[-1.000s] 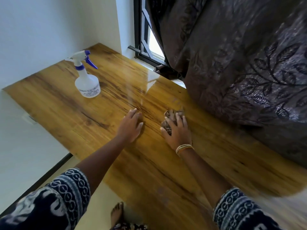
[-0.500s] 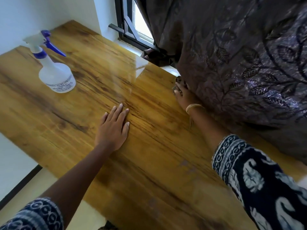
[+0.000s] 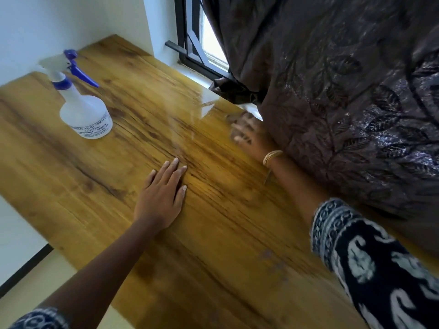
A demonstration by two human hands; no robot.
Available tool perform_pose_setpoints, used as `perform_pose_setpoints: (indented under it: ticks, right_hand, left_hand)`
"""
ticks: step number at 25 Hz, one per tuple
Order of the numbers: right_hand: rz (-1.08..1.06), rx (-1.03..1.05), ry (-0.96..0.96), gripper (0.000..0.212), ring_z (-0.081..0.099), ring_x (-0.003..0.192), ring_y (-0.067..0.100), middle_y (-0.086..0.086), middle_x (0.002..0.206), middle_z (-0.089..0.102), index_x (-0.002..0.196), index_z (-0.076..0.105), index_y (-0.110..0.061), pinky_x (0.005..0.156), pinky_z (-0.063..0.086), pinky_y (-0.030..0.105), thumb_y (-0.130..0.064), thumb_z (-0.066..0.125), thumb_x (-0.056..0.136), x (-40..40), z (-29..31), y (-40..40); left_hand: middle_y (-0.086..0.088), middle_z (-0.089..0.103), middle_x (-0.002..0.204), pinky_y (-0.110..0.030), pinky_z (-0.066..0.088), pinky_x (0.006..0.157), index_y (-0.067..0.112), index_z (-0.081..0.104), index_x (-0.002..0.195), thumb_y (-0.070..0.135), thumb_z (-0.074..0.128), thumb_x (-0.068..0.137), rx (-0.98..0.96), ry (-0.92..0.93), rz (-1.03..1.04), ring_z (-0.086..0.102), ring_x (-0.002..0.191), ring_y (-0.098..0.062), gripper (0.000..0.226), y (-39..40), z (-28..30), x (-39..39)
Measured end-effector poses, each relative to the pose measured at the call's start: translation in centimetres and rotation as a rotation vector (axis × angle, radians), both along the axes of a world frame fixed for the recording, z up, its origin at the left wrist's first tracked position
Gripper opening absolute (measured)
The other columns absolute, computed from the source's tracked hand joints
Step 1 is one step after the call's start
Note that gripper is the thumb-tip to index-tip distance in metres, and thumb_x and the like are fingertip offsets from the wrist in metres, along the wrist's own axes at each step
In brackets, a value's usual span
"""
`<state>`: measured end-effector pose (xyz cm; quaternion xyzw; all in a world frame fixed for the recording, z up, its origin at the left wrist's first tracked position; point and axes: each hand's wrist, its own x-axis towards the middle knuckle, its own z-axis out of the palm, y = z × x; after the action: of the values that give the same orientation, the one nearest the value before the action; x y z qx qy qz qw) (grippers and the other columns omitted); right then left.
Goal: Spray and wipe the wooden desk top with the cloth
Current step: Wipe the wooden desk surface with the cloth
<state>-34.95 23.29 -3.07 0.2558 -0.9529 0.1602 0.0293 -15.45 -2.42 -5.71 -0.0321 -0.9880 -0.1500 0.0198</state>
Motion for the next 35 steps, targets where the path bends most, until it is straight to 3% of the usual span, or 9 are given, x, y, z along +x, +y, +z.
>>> perform_pose_setpoints:
  ticks: [2, 4, 6, 11, 18, 24, 26, 32, 35]
  right_hand:
    - [-0.242, -0.114, -0.106, 0.047, 0.030, 0.142, 0.029, 0.015, 0.155, 0.033, 0.145, 0.046, -0.020, 0.113, 0.021, 0.028, -0.029, 0.051, 0.100, -2.2, 0.4, 0.5]
    - [-0.272, -0.025, -0.081, 0.049, 0.028, 0.144, 0.032, 0.014, 0.156, 0.032, 0.145, 0.047, -0.024, 0.117, 0.023, 0.036, -0.036, 0.051, 0.099, -1.7, 0.1, -0.5]
    - [-0.035, 0.087, 0.057, 0.051, 0.032, 0.141, 0.036, 0.015, 0.153, 0.038, 0.143, 0.048, -0.029, 0.111, 0.035, 0.048, -0.045, 0.048, 0.095, 1.5, -0.7, -2.9]
    - [0.510, 0.168, 0.111, 0.050, 0.039, 0.138, 0.029, 0.008, 0.150, 0.044, 0.143, 0.046, -0.035, 0.106, 0.038, 0.041, -0.050, 0.046, 0.096, 7.1, -0.8, -6.0]
    - [-0.315, 0.064, 0.003, 0.053, 0.028, 0.142, 0.032, 0.012, 0.154, 0.035, 0.143, 0.047, -0.028, 0.116, 0.024, 0.039, -0.048, 0.048, 0.093, -4.4, -0.8, -6.3]
    - [0.414, 0.164, 0.091, 0.050, 0.033, 0.142, 0.029, 0.006, 0.152, 0.041, 0.144, 0.043, -0.038, 0.107, 0.036, 0.040, -0.053, 0.041, 0.096, 7.5, -1.3, -5.2]
    - [0.491, 0.151, 0.081, 0.048, 0.034, 0.142, 0.026, 0.005, 0.152, 0.042, 0.142, 0.047, -0.035, 0.110, 0.032, 0.035, -0.051, 0.043, 0.097, 9.0, -1.6, -1.5]
    - [-0.112, 0.045, 0.061, 0.060, 0.041, 0.135, 0.033, 0.015, 0.149, 0.040, 0.141, 0.051, -0.026, 0.112, 0.035, 0.040, -0.052, 0.040, 0.088, 1.2, -1.1, 10.9]
    - [-0.322, 0.043, 0.054, 0.066, 0.043, 0.132, 0.036, 0.016, 0.145, 0.045, 0.141, 0.051, -0.026, 0.110, 0.036, 0.040, -0.055, 0.035, 0.084, 1.6, -1.4, 10.6]
  left_hand:
    - [0.005, 0.015, 0.162, -0.040, 0.013, 0.121, 0.026, 0.025, 0.153, 0.045, 0.017, 0.099, -0.002, 0.009, 0.005, 0.007, 0.150, -0.010, 0.058, 0.1, 0.1, 0.0]
    - [0.005, 0.016, 0.162, -0.040, 0.013, 0.121, 0.026, 0.026, 0.152, 0.045, 0.017, 0.099, 0.010, -0.002, 0.001, 0.007, 0.150, -0.010, 0.057, 0.0, 0.2, -0.1]
    - [0.005, 0.015, 0.163, -0.040, 0.013, 0.121, 0.026, 0.025, 0.152, 0.045, 0.018, 0.099, 0.006, -0.007, 0.003, 0.006, 0.150, -0.010, 0.057, 0.0, 0.2, -0.1]
    - [0.004, 0.019, 0.162, -0.039, 0.012, 0.122, 0.022, 0.033, 0.147, 0.044, 0.023, 0.100, 0.007, 0.002, 0.027, 0.009, 0.150, -0.010, 0.053, 0.1, 0.0, 0.0]
    - [0.006, 0.021, 0.161, -0.038, 0.013, 0.121, 0.026, 0.034, 0.145, 0.039, 0.029, 0.102, 0.067, 0.017, 0.022, 0.011, 0.149, -0.008, 0.045, -0.1, 0.1, -0.1]
    - [0.006, 0.022, 0.161, -0.036, 0.013, 0.121, 0.026, 0.035, 0.144, 0.039, 0.030, 0.101, 0.058, 0.024, 0.032, 0.012, 0.149, -0.009, 0.045, 0.0, 0.2, -0.2]
    - [0.006, 0.022, 0.160, -0.036, 0.012, 0.121, 0.027, 0.036, 0.143, 0.036, 0.034, 0.102, 0.061, 0.019, 0.035, 0.013, 0.149, -0.009, 0.042, 0.0, 0.2, -0.1]
    - [0.006, 0.023, 0.160, -0.039, 0.014, 0.121, 0.026, 0.036, 0.143, 0.035, 0.034, 0.103, 0.080, 0.021, 0.028, 0.012, 0.149, -0.008, 0.041, 0.0, 0.1, -0.1]
    - [0.006, 0.024, 0.160, -0.040, 0.015, 0.121, 0.026, 0.037, 0.143, 0.035, 0.034, 0.102, 0.091, 0.026, 0.032, 0.013, 0.149, -0.009, 0.041, 0.0, 0.2, -0.1]
